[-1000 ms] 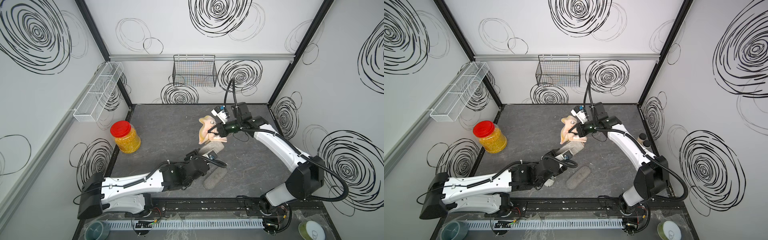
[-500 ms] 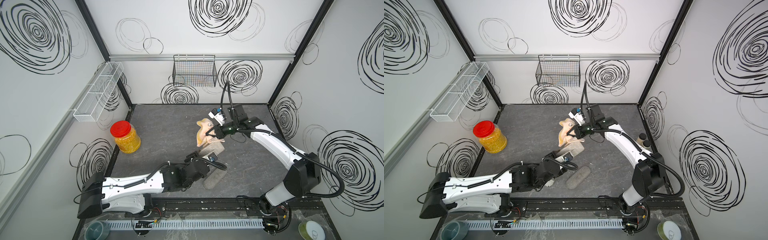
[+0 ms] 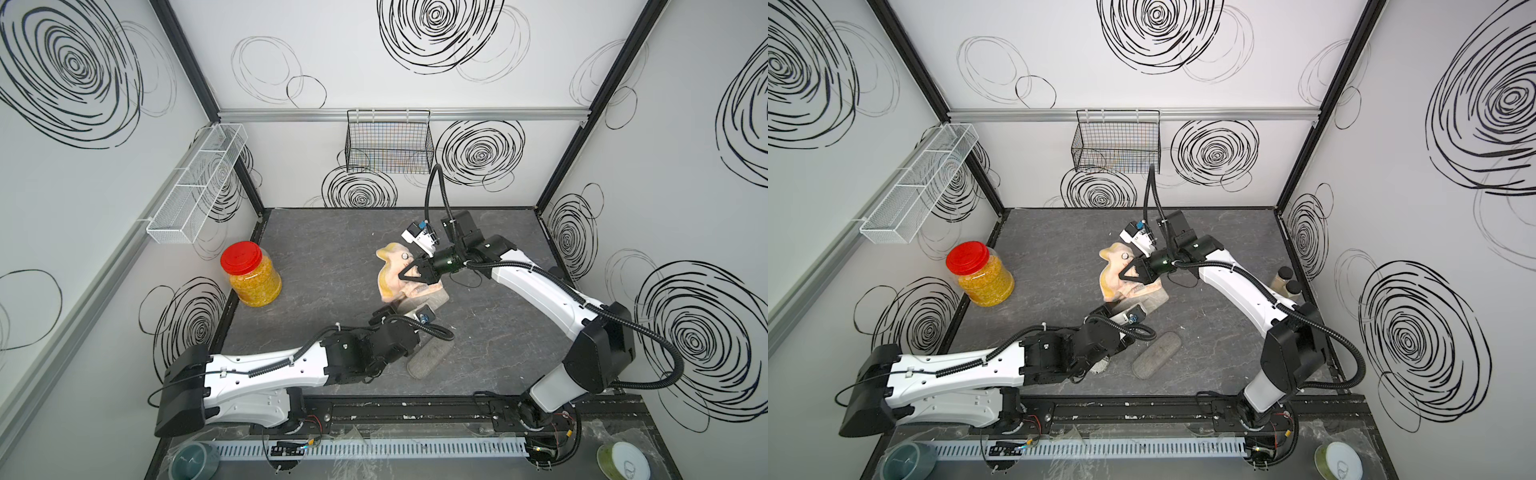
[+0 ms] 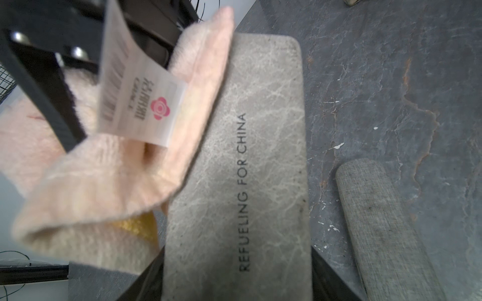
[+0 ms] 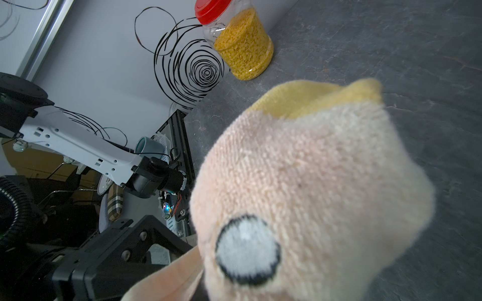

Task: Wipe the eyeglass case
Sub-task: Wipe the dirt from the eyeglass case, then place the eyeglass case at the center of the board.

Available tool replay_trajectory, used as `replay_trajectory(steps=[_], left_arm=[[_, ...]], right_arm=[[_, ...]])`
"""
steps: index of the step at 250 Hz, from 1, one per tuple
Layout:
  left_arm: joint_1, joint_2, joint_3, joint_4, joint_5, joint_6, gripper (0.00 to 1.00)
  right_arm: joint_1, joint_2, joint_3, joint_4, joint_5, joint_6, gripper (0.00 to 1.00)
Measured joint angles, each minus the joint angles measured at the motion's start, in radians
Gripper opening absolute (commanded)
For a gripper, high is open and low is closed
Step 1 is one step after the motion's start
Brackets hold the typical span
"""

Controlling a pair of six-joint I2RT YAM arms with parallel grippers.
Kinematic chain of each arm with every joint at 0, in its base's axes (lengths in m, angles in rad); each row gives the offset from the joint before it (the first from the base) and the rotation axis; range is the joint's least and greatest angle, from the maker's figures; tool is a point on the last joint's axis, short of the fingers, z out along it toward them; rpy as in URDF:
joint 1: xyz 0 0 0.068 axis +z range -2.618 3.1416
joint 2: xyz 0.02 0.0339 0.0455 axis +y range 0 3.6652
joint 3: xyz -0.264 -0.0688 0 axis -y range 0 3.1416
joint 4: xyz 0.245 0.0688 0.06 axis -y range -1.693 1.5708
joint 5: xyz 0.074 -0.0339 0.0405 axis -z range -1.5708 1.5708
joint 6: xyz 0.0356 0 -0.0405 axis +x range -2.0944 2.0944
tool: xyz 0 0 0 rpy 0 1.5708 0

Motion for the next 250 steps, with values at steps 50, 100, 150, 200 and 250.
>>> replay_trajectory(steps=[50, 100, 150, 200, 250], left_arm=[[-0.001, 0.0, -0.013, 0.003, 0.006, -0.01, 0.54], [0.007, -0.026, -0.063, 0.012, -0.006, -0.064, 0.53], [0.021, -0.043, -0.066, 0.006, -0.034, -0.163, 0.53], [0.102, 0.002, -0.03, -0.037, 0.011, -0.337, 0.54], [0.263, 0.113, -0.019, -0.042, 0.129, -0.473, 0.54]], right_arm=[[-0.061, -0.026, -0.044, 0.005, 0.012, 0.015, 0.01], [-0.248, -0.161, -0.187, 0.016, 0.102, 0.082, 0.01], [-0.277, -0.368, -0.363, 0.105, 0.272, 0.194, 0.0], [-0.277, -0.609, -0.6, 0.2, 0.375, 0.29, 0.01], [-0.271, -0.768, -0.729, 0.24, 0.405, 0.344, 0.01]])
